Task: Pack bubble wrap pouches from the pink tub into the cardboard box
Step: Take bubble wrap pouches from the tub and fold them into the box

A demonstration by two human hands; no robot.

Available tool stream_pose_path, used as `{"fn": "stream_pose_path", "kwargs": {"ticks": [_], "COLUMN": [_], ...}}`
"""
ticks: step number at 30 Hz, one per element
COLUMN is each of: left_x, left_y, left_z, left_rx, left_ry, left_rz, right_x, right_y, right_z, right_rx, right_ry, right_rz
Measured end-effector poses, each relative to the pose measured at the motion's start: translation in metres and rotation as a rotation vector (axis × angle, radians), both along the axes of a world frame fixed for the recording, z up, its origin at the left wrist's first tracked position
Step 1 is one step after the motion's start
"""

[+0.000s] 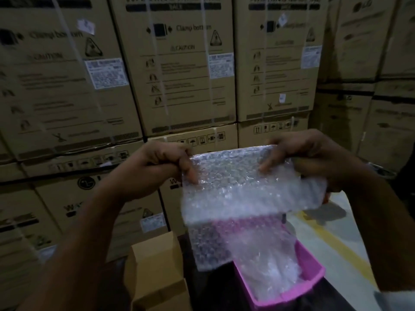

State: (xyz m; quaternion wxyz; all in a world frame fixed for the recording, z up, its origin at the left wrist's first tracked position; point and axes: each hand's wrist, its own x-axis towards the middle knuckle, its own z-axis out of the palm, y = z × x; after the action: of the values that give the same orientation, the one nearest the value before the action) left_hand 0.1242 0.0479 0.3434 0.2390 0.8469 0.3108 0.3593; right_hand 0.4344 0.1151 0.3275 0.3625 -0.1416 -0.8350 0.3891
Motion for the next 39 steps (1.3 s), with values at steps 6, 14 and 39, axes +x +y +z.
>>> {"fn": "stream_pose_path", "kwargs": {"ticks": [6, 14, 39], "left_x": [0.002, 0.018, 0.013], "left_y": [-0.001, 0.01, 0.018], "left_z": [-0.001, -0.011, -0.034], "left_rx": [-0.009, -0.06, -0.515], "left_ry": [-0.252, -0.629, -0.635], "left_rz": [0.17, 0.325, 0.317], "right_x": [-0.007, -0.036, -0.056], "right_y": [0.006, 0.006, 0.026], "right_z": [0.0, -0.004, -0.033], "right_rx": [-0.008, -0.154, -0.647], "right_ry": [0.068, 0.398, 0.345], "right_rz": [-0.032, -0.199, -0.134]}}
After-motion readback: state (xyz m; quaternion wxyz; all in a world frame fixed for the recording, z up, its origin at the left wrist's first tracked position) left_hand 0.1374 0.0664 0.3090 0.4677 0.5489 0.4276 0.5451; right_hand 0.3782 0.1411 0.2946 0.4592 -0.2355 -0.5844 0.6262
